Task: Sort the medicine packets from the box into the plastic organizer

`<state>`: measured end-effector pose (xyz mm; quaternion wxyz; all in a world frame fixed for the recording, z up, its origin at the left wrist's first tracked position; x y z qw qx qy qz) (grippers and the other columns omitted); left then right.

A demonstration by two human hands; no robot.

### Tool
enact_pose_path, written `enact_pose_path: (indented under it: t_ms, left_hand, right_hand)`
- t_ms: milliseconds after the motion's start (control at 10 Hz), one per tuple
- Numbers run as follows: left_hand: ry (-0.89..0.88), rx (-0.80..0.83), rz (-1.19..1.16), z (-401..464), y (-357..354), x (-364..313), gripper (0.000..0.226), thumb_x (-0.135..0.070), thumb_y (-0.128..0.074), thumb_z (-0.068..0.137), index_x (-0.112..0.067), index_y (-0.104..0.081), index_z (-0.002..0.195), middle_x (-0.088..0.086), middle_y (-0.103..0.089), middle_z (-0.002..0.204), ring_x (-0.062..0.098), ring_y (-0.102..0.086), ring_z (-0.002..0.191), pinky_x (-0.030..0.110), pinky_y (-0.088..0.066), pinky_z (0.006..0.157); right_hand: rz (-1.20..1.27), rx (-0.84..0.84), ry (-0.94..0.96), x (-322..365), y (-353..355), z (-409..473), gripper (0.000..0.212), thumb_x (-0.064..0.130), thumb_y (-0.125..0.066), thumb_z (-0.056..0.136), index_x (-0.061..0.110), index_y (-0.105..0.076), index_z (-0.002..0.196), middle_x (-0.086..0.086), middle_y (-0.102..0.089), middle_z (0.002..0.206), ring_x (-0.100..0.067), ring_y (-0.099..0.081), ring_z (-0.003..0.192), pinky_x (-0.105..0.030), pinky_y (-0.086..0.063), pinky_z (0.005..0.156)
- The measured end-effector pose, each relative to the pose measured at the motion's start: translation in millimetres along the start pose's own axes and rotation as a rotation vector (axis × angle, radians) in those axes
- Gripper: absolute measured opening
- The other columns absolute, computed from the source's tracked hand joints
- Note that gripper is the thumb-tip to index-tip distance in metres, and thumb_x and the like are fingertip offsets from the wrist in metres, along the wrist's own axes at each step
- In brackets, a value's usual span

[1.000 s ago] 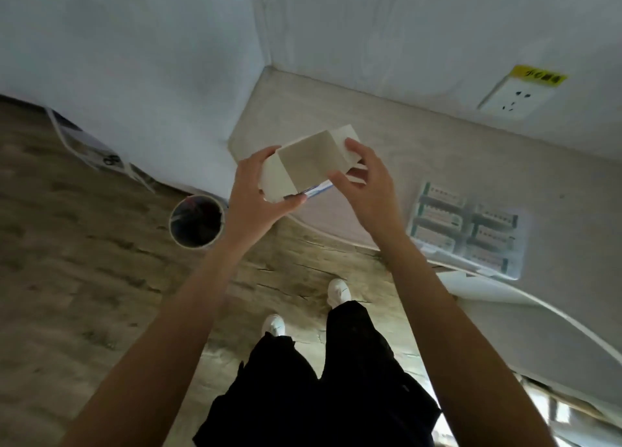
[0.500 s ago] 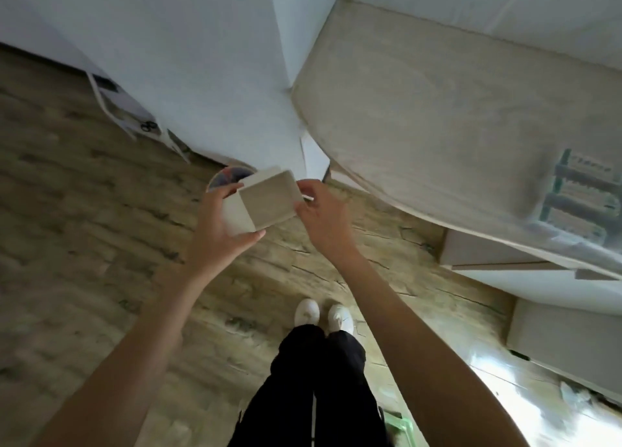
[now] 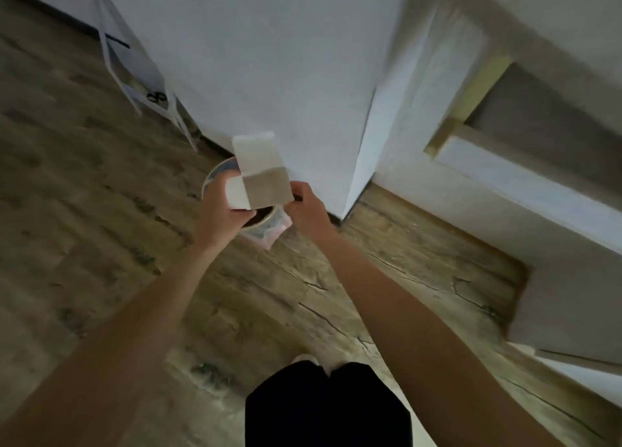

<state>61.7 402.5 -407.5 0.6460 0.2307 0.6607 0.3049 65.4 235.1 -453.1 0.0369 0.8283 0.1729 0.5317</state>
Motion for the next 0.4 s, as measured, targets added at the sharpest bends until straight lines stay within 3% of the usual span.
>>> enact_pose_path:
  t_ms: [100,200,300,400]
  left_hand:
    - [0.089,-0.061,-0.063,19,-18,58,0.076,-0.005,-0.081,0.064,-0.012,-0.041,0.128,0.011,-0.049,0.128,0.025,-0.045,0.121,0.042,-0.048,0.093]
    - [0.198,-0.005,-0.148,31,-35,105,0.089,-0.003,-0.079,0.059,-0.028,-0.035,0.132,0.010,-0.042,0.133,0.026,-0.046,0.122,0.051,-0.051,0.089]
    - [0.274,0.105,-0.116,36,-49,121,0.091,-0.003,-0.076,0.065,-0.030,-0.030,0.138,0.010,-0.041,0.137,0.027,-0.047,0.123,0.052,-0.048,0.094]
    - [0.251,0.125,0.038,32,-49,101,0.061,-0.009,-0.067,0.081,-0.009,-0.039,0.136,0.014,-0.047,0.134,0.029,-0.046,0.124,0.048,-0.044,0.099]
  right_hand:
    - [0.004,0.092,0.040,-14,-29,43,0.055,-0.003,-0.050,0.090,0.003,-0.032,0.141,-0.012,-0.040,0.142,-0.027,-0.046,0.126,-0.032,-0.042,0.100]
    - [-0.017,0.182,-0.063,-34,-51,69,0.066,-0.003,-0.054,0.089,0.005,-0.021,0.145,-0.015,-0.030,0.147,-0.030,-0.034,0.134,-0.033,-0.034,0.105]
    - [-0.228,0.217,-0.024,-39,-55,87,0.068,0.001,-0.054,0.090,0.005,-0.017,0.147,-0.012,-0.016,0.154,-0.026,-0.020,0.141,-0.030,-0.021,0.113]
    - [-0.334,0.129,0.052,-26,-41,87,0.052,0.009,-0.051,0.093,0.007,-0.035,0.142,-0.010,-0.038,0.146,-0.025,-0.039,0.131,-0.030,-0.031,0.104]
Point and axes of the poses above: each hand's wrist, its own z-axis towards the middle knuckle, its own y-axis out of the back of the hand, x = y × z, the point moved 8 cm from there along z, towards the middle knuckle
